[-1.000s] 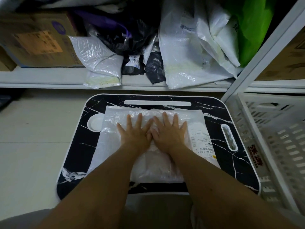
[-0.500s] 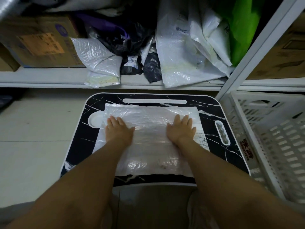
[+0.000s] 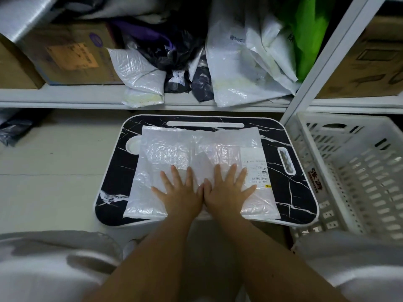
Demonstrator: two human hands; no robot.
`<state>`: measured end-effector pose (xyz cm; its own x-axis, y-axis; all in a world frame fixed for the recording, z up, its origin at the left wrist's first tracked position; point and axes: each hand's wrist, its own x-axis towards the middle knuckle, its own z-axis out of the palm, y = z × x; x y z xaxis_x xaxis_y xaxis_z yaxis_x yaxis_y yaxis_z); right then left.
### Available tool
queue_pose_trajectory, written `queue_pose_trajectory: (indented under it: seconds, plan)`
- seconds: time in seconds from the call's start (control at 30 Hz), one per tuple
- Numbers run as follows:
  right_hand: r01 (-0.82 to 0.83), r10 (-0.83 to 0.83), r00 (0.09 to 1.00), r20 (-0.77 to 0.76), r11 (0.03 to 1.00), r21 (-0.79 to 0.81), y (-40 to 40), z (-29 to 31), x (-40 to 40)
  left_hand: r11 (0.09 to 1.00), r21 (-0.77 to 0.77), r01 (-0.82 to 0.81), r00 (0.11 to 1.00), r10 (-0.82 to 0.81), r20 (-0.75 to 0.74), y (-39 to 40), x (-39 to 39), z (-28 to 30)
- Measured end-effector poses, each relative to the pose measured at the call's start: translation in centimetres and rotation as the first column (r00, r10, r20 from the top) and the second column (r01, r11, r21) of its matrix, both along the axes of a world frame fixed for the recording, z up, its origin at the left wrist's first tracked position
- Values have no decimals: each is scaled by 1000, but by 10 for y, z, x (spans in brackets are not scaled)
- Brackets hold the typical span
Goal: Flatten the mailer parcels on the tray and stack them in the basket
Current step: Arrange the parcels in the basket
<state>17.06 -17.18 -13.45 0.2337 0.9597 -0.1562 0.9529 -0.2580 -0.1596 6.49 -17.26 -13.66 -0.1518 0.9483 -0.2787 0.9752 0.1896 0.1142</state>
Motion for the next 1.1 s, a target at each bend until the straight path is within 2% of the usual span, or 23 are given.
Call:
queue_pose_trajectory:
  seconds: [0.13, 0.33, 0.43, 0.53, 0.63, 0.73, 0.9, 0.97, 1.03, 1.1]
  plan:
    - [2, -3, 1000, 10, 999, 32, -3, -10, 2, 995, 102, 18, 1000, -15, -23, -4, -4, -11]
    - [24, -24, 999, 25, 999, 22, -4, -13, 2, 992, 128, 4, 1000, -1, -21, -4, -8, -17]
    - [37, -46, 996, 81, 993, 108, 6, -3, 14, 987, 156, -25, 998, 34, -56, 5, -23, -11]
    - [-26, -4, 984, 177, 985, 168, 20, 3, 34, 974, 226, -17, 993, 43, -110, 20, -38, -4]
    - [-44, 25, 990, 140, 990, 137, 31, -2, 45, 968, 249, 32, 996, -9, -91, 29, -43, -9]
    - [-24, 21, 998, 59, 998, 50, 47, -7, 45, 979, 203, -15, 999, 22, -33, 47, -46, -8]
    - [43, -45, 994, 100, 999, 13, 70, 0, 31, 980, 170, -99, 993, 109, -51, 73, -30, 5]
    - [-12, 12, 993, 120, 1000, -8, 77, -1, 27, 987, 119, -106, 989, 117, -86, 83, -22, 7]
    - [-143, 144, 982, 119, 990, -14, 83, -4, 28, 992, 125, 6, 983, 17, -184, 87, -17, 4]
    - [-232, 235, 968, 88, 972, -46, 87, -8, 31, 990, 129, 57, 986, -36, -161, 91, -20, -3]
